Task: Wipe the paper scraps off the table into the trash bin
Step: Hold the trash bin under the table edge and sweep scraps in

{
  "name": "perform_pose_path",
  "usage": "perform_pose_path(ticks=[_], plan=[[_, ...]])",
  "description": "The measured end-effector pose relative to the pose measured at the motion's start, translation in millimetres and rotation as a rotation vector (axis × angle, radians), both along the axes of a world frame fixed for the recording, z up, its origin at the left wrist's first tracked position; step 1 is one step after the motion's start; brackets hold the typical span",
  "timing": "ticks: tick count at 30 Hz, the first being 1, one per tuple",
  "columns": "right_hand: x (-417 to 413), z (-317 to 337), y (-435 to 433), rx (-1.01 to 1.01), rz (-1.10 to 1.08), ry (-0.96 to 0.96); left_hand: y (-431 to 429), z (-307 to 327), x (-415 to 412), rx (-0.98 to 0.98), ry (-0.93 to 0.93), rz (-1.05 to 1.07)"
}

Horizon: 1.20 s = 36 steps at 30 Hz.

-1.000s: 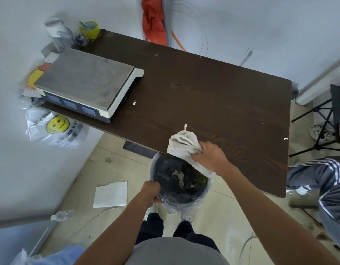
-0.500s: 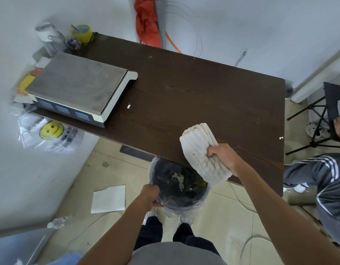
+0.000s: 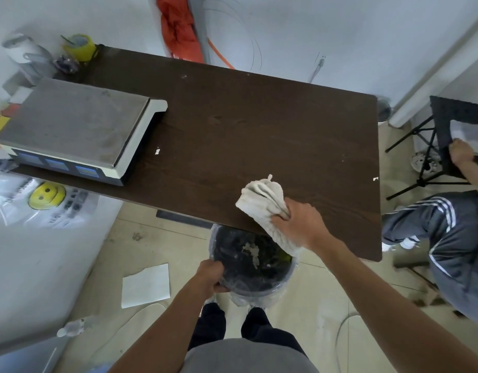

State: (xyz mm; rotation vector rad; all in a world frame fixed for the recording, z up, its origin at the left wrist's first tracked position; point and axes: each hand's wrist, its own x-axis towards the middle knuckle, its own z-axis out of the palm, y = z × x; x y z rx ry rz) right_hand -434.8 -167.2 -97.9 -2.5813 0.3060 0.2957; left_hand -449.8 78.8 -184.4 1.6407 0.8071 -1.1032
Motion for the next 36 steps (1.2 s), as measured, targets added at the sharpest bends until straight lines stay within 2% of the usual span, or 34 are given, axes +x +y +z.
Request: perform_pose_path(ticks=[2,5,9,12,21,26,31,36], plan=[[-5,-12,10,-0.116,0.125,-0.054,-2,2,0,0.005,-0.003,0.007],[-10,-36,18,-0.158,0.234,-0.03,-3,5,1,0.007,-0.007,0.007],[-7,-46,26,-0.142,0.196,-0.028,0,6,2,0.008,-0.003,0.02],[-2,-43,26,-0.206,0.212,-0.058,2,4,3,0.016,-0.003,0.022],[22,-25,-5,-0.243,0.103,-0.121,2,6,5,0.027,0.007,0.004],[13,-39,-10,-0.22,0.082,0.085,0,5,4,0.022,0.016,-0.001],[13,-44,-5,-0.149,0.053,0.095,-1,7,3,0.024,0.02,-0.003],[25,-30,-17,0.089,-0.002,0.287,-5,9,3,0.032,0.025,-0.011]])
